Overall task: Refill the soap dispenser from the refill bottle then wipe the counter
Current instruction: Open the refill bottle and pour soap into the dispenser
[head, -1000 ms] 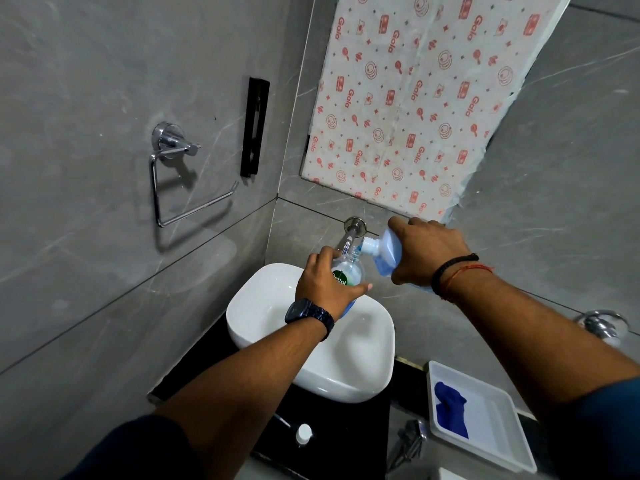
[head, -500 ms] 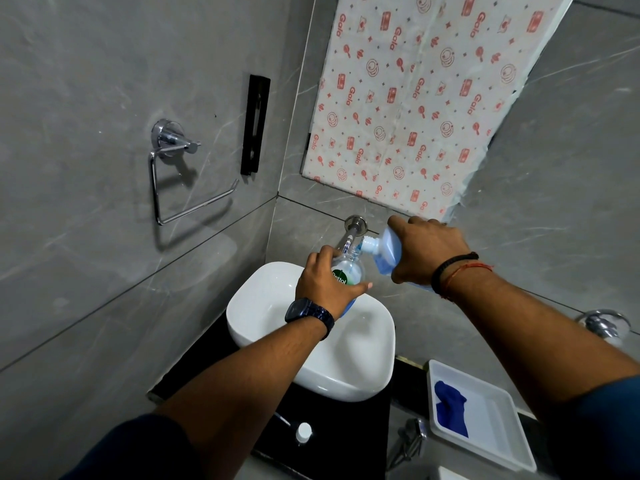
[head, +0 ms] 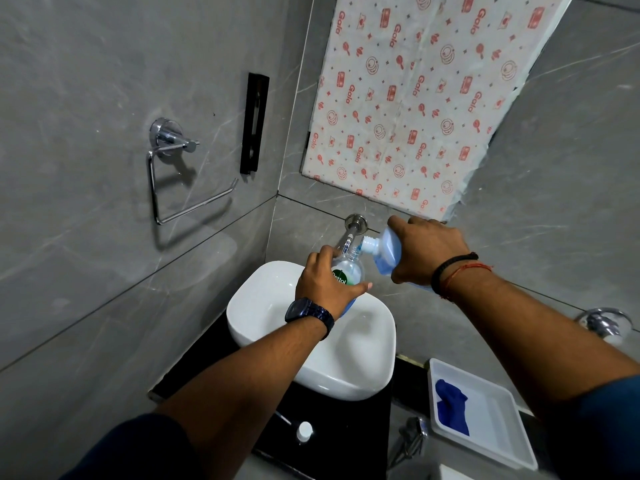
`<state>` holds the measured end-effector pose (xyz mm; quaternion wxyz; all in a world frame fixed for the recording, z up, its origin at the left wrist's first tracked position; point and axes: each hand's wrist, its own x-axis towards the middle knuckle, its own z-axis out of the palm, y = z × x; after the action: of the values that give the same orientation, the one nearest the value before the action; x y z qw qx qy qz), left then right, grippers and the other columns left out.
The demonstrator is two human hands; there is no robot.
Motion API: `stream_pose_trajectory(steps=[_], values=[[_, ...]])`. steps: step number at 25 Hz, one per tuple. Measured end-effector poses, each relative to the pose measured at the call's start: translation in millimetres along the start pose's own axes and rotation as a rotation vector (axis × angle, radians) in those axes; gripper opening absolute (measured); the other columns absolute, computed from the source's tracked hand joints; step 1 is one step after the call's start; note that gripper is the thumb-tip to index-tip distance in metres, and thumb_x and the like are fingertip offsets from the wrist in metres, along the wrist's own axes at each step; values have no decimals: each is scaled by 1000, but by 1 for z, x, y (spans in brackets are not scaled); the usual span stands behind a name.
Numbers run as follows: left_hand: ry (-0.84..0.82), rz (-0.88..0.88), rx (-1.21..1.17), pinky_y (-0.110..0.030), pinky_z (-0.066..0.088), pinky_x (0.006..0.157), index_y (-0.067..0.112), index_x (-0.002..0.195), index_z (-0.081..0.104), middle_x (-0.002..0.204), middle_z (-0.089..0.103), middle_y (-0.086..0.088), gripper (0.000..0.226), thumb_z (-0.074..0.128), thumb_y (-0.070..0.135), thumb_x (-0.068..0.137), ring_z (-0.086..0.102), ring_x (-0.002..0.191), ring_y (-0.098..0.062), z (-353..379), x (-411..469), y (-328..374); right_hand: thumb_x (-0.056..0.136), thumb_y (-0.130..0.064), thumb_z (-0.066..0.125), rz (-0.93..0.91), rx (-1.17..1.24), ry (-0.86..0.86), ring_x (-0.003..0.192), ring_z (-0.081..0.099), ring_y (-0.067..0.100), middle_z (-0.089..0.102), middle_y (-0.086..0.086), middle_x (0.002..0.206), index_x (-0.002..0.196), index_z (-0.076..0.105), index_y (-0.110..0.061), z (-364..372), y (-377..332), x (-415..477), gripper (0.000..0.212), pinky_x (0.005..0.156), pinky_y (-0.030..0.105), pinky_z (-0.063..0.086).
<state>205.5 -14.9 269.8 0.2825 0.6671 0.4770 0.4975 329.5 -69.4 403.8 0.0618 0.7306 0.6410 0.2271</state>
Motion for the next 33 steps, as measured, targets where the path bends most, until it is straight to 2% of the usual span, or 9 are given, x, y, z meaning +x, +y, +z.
stream_pose_trajectory(steps=[8, 14, 16, 20, 23, 26, 28, 30, 33], values=[[-10, -10, 15, -24, 44, 64, 26, 104, 48, 104, 55, 2, 73, 84, 55, 47, 50, 83, -14, 1, 1, -3, 60, -45, 79, 5, 0, -5, 88, 55, 28, 59, 6, 102, 118, 40, -27, 3, -1, 0, 73, 65, 33, 40], [7, -15, 9, -24, 43, 63, 28, 99, 47, 101, 55, 3, 72, 84, 56, 44, 51, 80, -14, 2, 3, -5, 57, -45, 79, 27, 84, -15, 76, 45, 23, 57, 4, 98, 114, 38, -26, 15, 0, 2, 73, 63, 33, 39], [27, -20, -11, -23, 41, 62, 29, 96, 46, 99, 55, 4, 70, 84, 56, 43, 51, 78, -14, 1, 6, -7, 53, -46, 81, 66, 203, -24, 75, 48, 24, 56, 2, 95, 105, 38, -26, 22, 2, 4, 71, 62, 32, 39], [67, -34, -27, -22, 40, 64, 30, 95, 46, 98, 56, 6, 70, 84, 57, 42, 53, 80, -14, -4, 12, -17, 47, -45, 85, 238, 638, -58, 75, 54, 25, 55, -2, 86, 93, 39, -24, 45, 11, 3, 69, 57, 31, 38], [69, -53, -7, -23, 39, 65, 29, 95, 47, 99, 57, 5, 71, 84, 57, 41, 54, 82, -14, -8, 10, -34, 42, -41, 91, 302, 913, -83, 75, 55, 17, 58, -3, 86, 89, 47, -20, 73, 14, -11, 68, 52, 29, 38], [73, -83, 26, -23, 39, 67, 28, 95, 48, 100, 57, 3, 70, 86, 52, 42, 51, 82, -13, -12, 1, -57, 39, -34, 94, 296, 1113, -112, 75, 57, 9, 62, -8, 85, 90, 52, -20, 107, 7, -32, 67, 54, 18, 42], [89, -99, 52, -24, 39, 70, 26, 98, 48, 103, 57, 1, 71, 87, 47, 43, 50, 83, -14, -17, -10, -74, 40, -30, 95, 293, 1202, -133, 80, 59, 10, 64, -8, 89, 93, 54, -21, 129, -2, -46, 67, 63, 19, 48], [85, -108, 77, -25, 42, 75, 26, 104, 48, 107, 55, 1, 73, 88, 44, 45, 51, 86, -12, -20, -26, -94, 41, -30, 95, 291, 1247, -167, 87, 60, 13, 65, -5, 95, 96, 53, -22, 154, -12, -61, 70, 73, 27, 51], [77, -116, 104, -25, 43, 81, 23, 112, 50, 111, 54, -2, 75, 88, 39, 50, 49, 88, -9, -22, -55, -124, 40, -37, 93, 269, 1270, -230, 87, 59, 7, 63, -8, 97, 100, 51, -25, 192, -28, -87, 74, 74, 27, 51]])
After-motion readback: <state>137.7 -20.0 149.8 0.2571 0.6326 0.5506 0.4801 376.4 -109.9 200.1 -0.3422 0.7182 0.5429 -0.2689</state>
